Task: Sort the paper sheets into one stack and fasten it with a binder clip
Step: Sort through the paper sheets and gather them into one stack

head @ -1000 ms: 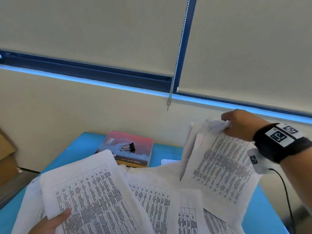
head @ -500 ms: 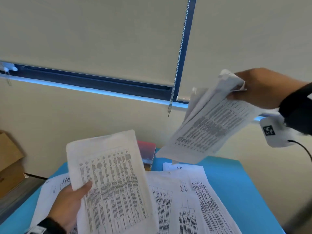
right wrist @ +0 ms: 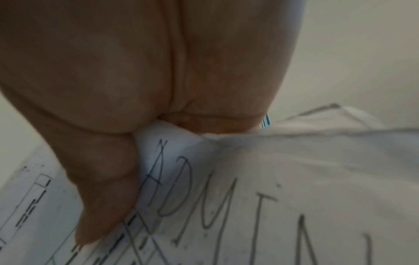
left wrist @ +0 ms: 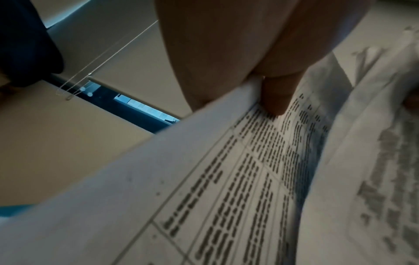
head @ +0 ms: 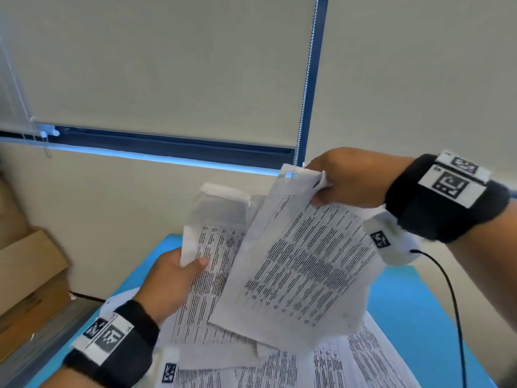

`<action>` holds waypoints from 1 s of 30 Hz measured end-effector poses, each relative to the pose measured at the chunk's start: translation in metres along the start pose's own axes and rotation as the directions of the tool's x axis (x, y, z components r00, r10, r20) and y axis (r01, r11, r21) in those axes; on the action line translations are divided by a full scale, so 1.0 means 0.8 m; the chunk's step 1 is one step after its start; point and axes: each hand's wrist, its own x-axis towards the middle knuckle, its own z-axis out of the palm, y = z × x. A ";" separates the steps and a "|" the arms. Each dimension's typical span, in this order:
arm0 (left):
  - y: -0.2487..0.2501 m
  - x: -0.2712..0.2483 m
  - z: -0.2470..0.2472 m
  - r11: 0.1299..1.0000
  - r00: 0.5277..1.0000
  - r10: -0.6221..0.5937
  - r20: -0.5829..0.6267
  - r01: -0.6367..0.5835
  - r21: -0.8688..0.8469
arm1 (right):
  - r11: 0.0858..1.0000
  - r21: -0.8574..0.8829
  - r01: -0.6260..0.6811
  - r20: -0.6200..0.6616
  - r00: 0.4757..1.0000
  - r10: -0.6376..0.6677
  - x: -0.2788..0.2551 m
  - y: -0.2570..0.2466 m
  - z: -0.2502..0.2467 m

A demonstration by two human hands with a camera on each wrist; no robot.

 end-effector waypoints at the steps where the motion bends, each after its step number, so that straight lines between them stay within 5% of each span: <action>1: 0.002 -0.001 -0.003 1.000 1.000 -0.011 -0.018 0.011 -0.009 | 1.000 0.020 -0.007 -0.006 1.000 0.008 -0.002 -0.001 -0.003; 9: 0.035 -0.029 0.024 0.988 0.992 -0.018 0.126 0.037 -0.150 | 0.983 0.175 0.048 -0.050 0.998 -0.040 0.010 -0.005 0.018; 14: 0.021 -0.038 0.027 0.892 0.969 -0.116 0.218 0.198 -0.407 | 0.990 0.135 0.029 -0.077 0.997 -0.019 0.015 -0.002 0.038; 17: 0.007 -0.040 0.030 0.937 0.954 -0.069 0.292 0.163 -0.310 | 0.989 0.144 0.028 -0.065 0.998 -0.019 0.015 -0.005 0.048; 20: -0.006 -0.043 0.040 0.982 0.983 -0.105 0.151 0.127 -0.139 | 0.984 0.179 0.010 -0.084 0.996 0.005 0.015 -0.012 0.056; 25: -0.023 -0.047 0.054 0.983 0.987 -0.156 -0.032 0.152 -0.101 | 0.980 0.195 -0.047 -0.228 0.969 0.092 0.013 -0.028 0.080; 28: -0.025 -0.048 0.049 0.973 0.980 -0.179 -0.084 0.164 -0.160 | 0.944 0.324 -0.066 -0.410 0.889 0.203 0.006 -0.018 0.106; 30: -0.026 -0.046 0.039 0.957 0.976 -0.204 -0.079 0.181 -0.226 | 0.853 0.518 -0.067 -0.567 0.719 0.401 -0.002 0.002 0.135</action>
